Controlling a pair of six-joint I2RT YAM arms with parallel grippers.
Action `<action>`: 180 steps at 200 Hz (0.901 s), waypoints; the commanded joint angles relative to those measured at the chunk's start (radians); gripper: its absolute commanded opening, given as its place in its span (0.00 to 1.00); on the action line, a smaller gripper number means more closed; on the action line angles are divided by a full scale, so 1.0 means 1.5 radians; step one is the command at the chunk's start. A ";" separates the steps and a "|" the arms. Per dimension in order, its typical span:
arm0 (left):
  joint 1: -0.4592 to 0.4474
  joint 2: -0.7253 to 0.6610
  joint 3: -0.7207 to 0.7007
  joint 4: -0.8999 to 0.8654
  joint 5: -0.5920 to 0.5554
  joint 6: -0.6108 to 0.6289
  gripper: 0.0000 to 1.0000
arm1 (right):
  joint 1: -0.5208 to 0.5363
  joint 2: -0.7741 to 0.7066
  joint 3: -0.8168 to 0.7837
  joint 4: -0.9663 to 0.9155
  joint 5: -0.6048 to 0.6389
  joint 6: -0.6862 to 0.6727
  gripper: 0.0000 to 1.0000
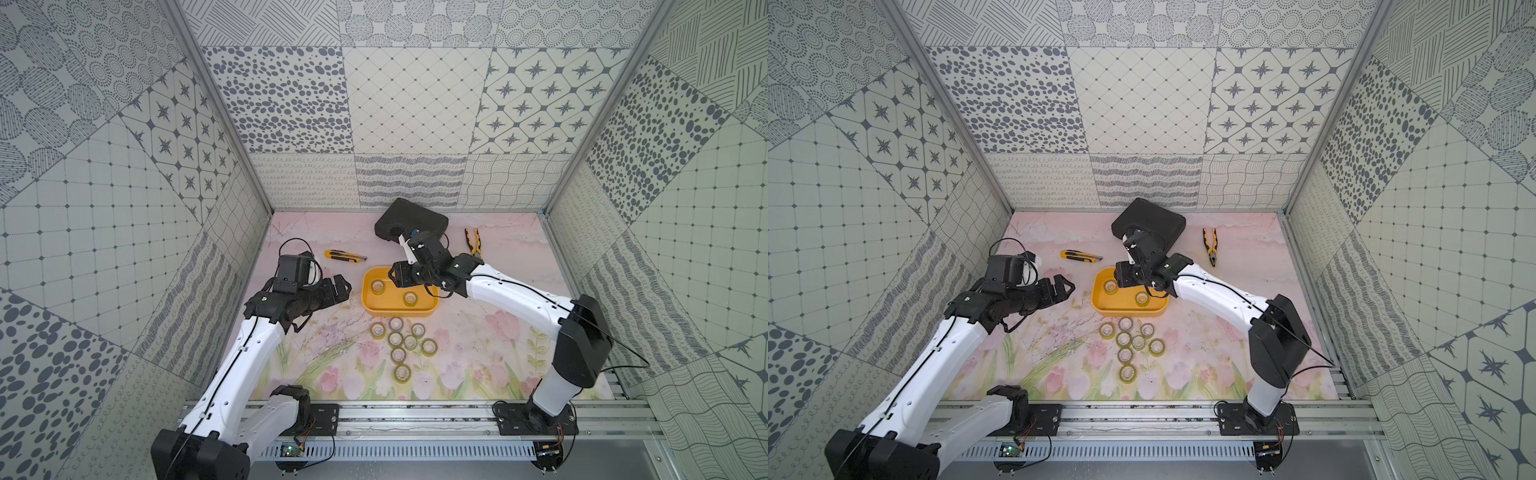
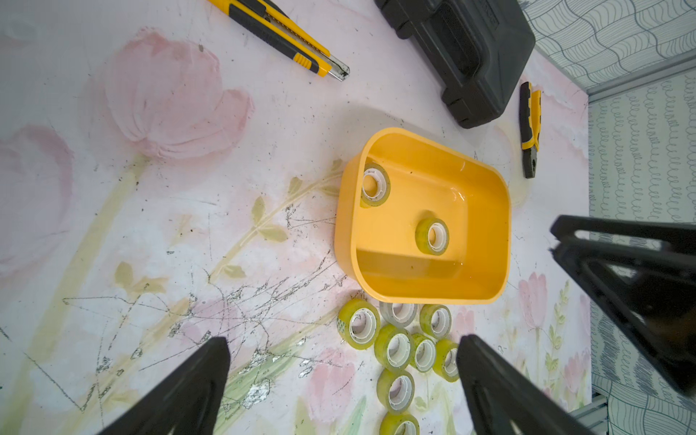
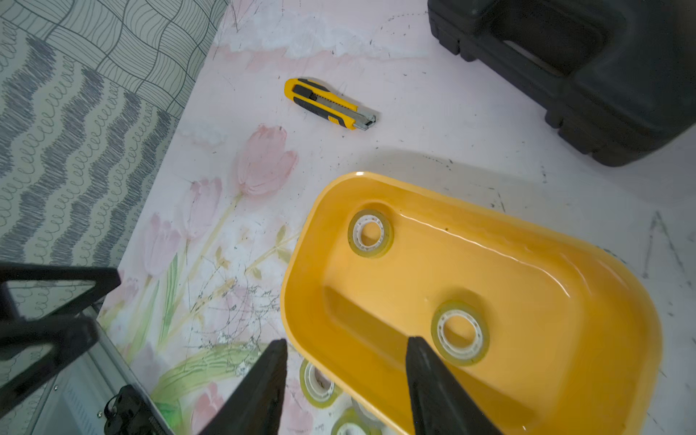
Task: Put the transparent tape into the storage box
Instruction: Place the tape in the storage box, then pick up the tape at the center of the board.
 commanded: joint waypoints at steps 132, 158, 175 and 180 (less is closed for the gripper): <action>-0.012 0.041 0.002 0.014 -0.001 -0.022 0.99 | 0.036 -0.113 -0.326 -0.041 0.018 0.045 0.46; -0.011 0.036 0.002 0.003 -0.010 -0.014 0.99 | 0.043 -0.110 -0.345 -0.036 0.012 0.055 0.45; -0.011 0.033 0.000 0.001 -0.011 -0.011 0.99 | 0.051 -0.118 -0.357 -0.032 0.010 0.061 0.45; -0.011 0.032 -0.001 0.002 -0.010 -0.011 0.99 | 0.052 -0.121 -0.362 -0.031 0.009 0.062 0.45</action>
